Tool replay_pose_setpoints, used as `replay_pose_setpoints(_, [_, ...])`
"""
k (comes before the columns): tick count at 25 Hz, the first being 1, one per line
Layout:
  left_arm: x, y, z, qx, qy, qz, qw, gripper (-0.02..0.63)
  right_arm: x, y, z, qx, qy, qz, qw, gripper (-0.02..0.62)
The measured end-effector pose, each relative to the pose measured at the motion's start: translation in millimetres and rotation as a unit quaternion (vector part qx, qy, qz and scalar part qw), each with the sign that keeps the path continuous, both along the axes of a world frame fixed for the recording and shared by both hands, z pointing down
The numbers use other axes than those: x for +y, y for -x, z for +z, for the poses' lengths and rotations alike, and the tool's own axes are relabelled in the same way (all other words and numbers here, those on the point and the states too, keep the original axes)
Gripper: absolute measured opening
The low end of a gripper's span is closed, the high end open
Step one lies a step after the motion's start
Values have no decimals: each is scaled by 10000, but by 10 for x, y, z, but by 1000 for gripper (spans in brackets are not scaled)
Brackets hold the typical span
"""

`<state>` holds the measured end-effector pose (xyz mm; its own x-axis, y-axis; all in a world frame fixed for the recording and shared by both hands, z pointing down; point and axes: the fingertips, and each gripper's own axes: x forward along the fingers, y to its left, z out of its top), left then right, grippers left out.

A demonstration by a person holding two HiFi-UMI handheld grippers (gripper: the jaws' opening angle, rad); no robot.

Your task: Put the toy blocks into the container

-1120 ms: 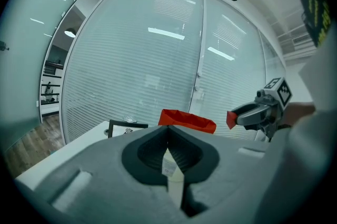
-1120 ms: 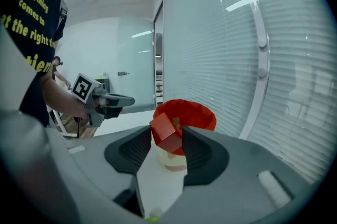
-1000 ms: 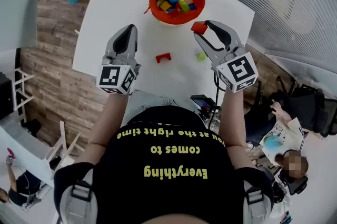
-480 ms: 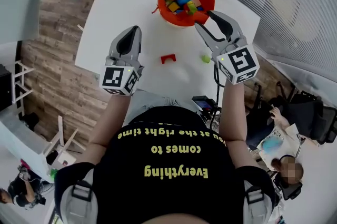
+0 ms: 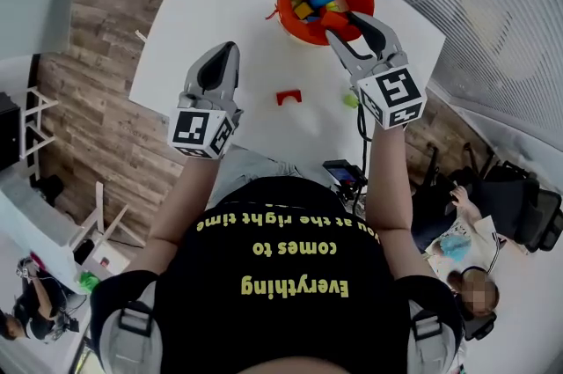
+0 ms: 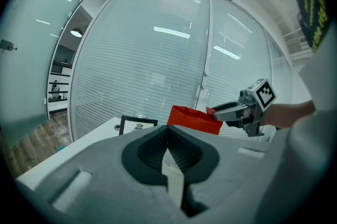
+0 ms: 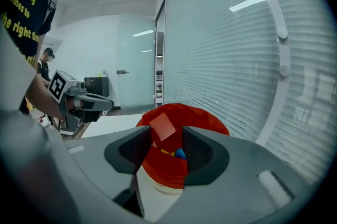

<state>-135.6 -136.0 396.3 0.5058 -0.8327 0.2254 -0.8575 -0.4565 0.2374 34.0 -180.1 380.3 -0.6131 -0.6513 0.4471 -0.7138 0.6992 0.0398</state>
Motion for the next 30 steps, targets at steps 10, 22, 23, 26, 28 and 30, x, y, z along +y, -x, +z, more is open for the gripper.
replay_pose_setpoints(10, [-5,21,49,5,60,9,10000,-2,4,29,97,28,106,-27,9999,199])
replay_pose_setpoints(22, [-56,-6,21,3,19,17,10000,-2,-82,-93,92,201,-74,244,9995,20])
replay_pose_setpoints(23, [-68,1,9,-7,-2,13,10000,0,-80,-100,82,209,-111,265,9994,14])
replay_pose_setpoints(26, [-94,24,-16,-41,-44,-20,10000,0,-63,-125,45,279,-259,308,9988,8])
replay_pose_setpoints(28, [-111,33,-24,-48,-55,-49,10000,0,-53,-142,18,225,-291,328,9988,8])
replay_pose_setpoints(30, [-120,34,-32,-57,-67,-60,9999,0,-39,-161,-16,215,-324,347,9986,8])
